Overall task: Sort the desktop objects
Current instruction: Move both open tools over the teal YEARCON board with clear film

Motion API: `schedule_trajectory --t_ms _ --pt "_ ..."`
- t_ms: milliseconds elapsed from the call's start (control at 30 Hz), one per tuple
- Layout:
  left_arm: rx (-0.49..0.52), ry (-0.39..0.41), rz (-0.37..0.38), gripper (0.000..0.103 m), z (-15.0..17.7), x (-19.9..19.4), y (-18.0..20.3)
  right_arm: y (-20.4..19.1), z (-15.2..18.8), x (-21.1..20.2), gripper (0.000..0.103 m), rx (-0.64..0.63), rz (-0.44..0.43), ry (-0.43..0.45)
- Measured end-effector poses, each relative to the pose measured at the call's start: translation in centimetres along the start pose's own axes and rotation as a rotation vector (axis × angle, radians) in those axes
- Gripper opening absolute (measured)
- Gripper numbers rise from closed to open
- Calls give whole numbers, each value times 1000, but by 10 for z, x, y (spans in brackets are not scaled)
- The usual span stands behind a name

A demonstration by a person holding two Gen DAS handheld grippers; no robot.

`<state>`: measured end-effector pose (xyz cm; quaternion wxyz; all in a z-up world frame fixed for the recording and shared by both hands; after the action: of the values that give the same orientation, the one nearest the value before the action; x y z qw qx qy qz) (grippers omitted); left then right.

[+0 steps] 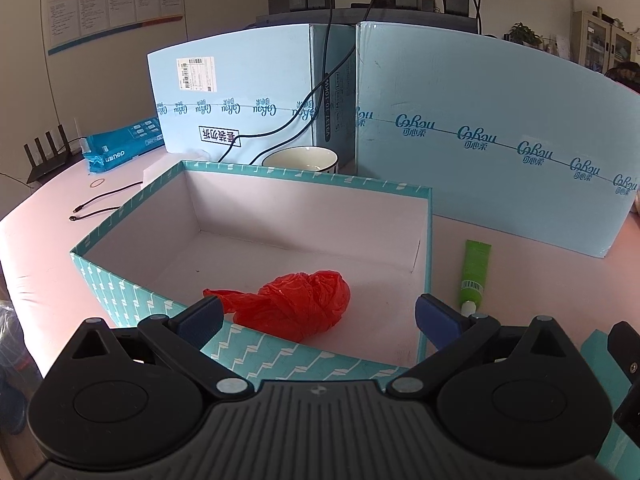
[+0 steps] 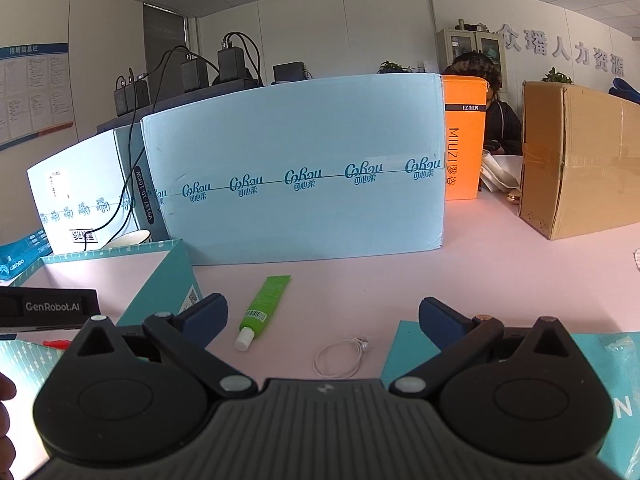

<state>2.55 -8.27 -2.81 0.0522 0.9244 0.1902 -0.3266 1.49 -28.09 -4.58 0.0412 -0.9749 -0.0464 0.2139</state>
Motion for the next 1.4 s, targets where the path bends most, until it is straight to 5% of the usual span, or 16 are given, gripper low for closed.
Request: schedule_trajectory --t_ms 600,1400 --pt "114 38 96 102 12 -14 35 22 5 -5 103 17 38 -16" --pt "209 36 260 102 26 -27 77 75 12 -33 103 84 230 -18"
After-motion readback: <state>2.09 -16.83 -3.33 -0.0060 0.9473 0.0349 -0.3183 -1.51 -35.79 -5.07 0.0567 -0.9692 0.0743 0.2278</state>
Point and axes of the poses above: each gripper's, at about its wrist camera, not at the fingertips, and x roughly the way its jaws point, y to its right, z to its underside, the point moved 2 cm from there along x, roughly the way its jaws point, and after that the axes turned 1 degree about -x, right-handed, at the moved point
